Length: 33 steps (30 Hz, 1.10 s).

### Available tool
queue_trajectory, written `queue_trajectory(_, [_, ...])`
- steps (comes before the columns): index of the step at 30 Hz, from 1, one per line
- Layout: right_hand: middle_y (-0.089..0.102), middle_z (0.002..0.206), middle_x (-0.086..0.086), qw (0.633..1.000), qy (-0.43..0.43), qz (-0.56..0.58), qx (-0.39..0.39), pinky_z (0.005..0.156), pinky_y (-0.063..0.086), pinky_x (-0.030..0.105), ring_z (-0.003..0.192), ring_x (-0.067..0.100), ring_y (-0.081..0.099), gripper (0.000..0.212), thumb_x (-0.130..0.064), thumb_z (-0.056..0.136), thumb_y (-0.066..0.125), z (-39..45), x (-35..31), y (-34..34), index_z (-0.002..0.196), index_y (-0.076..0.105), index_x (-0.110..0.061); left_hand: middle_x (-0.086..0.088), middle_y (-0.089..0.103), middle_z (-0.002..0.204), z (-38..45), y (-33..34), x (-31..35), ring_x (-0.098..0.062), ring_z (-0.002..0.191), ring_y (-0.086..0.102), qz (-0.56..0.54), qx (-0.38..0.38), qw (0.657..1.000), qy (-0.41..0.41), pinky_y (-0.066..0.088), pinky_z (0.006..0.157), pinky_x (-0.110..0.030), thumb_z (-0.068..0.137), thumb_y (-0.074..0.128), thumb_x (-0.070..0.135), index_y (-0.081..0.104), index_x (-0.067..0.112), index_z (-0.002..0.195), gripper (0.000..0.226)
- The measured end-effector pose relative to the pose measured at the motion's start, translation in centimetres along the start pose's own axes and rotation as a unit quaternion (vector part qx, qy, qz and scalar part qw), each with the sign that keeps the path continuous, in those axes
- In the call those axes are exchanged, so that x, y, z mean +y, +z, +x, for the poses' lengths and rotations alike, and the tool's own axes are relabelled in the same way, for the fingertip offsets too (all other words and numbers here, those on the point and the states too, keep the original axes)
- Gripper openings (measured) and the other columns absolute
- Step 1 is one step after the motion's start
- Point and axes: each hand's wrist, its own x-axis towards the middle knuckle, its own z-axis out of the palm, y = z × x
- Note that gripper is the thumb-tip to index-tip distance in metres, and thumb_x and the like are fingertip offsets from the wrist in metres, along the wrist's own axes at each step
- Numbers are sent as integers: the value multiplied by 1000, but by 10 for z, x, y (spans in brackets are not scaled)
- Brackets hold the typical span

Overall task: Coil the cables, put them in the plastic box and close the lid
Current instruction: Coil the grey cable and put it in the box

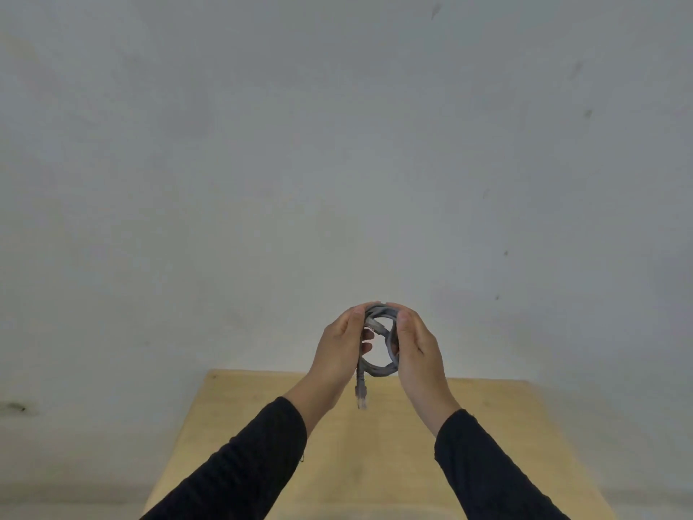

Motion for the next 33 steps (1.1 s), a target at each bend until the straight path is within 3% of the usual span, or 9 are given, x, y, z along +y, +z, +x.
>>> queue_trajectory(4, [42,47,-14,999,44,6,27,48,34,18,49,5,38,32,-33,100,28,-22,13,1,105,59,-30,8,63,87,-12,2,-21,-6,76,56,38,16,999,-4,47,71,-19,99,32,30,63,28,110,33])
queue_trajectory(9, [43,57,-6,994,83,17,74,45,32,11,46,0,39,34,-29,100,26,-49,29,2,113,56,-18,3,63,97,-33,2,-53,7,61,56,89,6,996,-20,44,49,-11,99,28,33,59,33,115,34])
queue_trajectory(14, [59,85,1,992,118,-11,37,62,38,4,72,-1,52,32,-27,101,24,-96,58,7,114,53,-21,-2,59,95,-63,-8,-93,-11,83,56,153,10,987,-35,41,65,-19,99,31,30,56,29,124,35])
queue_trajectory(16, [62,97,8,991,124,-38,17,68,37,4,83,3,55,34,-26,101,24,-119,72,7,116,53,-19,-2,60,94,-81,-12,-111,-12,86,56,184,3,982,-37,40,71,-25,99,32,30,55,29,125,34])
queue_trajectory(18, [61,109,3,989,139,-55,2,75,37,2,99,8,55,34,-26,100,25,-141,85,5,119,52,-18,-2,60,95,-100,-15,-128,-6,83,54,195,-1,979,-51,40,71,-23,99,34,30,53,29,127,34])
queue_trajectory(20, [59,115,-1,985,158,-66,-17,84,38,6,108,8,53,35,-29,100,25,-162,98,3,122,50,-19,-2,62,98,-118,-17,-143,-5,85,55,201,0,977,-66,40,72,-21,98,37,30,52,29,128,34])
queue_trajectory(24, [57,123,0,972,200,-111,-46,99,40,29,115,13,51,38,-32,99,26,-196,121,-6,128,46,-18,11,64,104,-153,-12,-170,-5,97,58,193,16,973,-125,43,83,-20,96,45,28,57,28,125,31])
queue_trajectory(28, [59,120,3,957,233,-159,-63,93,43,29,112,16,53,37,-28,99,26,-214,139,-6,128,47,-14,3,65,120,-165,-6,-193,-8,105,56,247,37,954,-164,41,88,-19,95,47,26,60,24,122,30])
queue_trajectory(33, [63,108,7,931,254,-250,-81,75,41,28,97,21,56,36,-26,99,27,-211,155,-1,124,48,-12,1,67,117,-162,0,-208,-4,95,54,283,83,940,-170,33,80,-10,95,48,24,61,21,121,30])
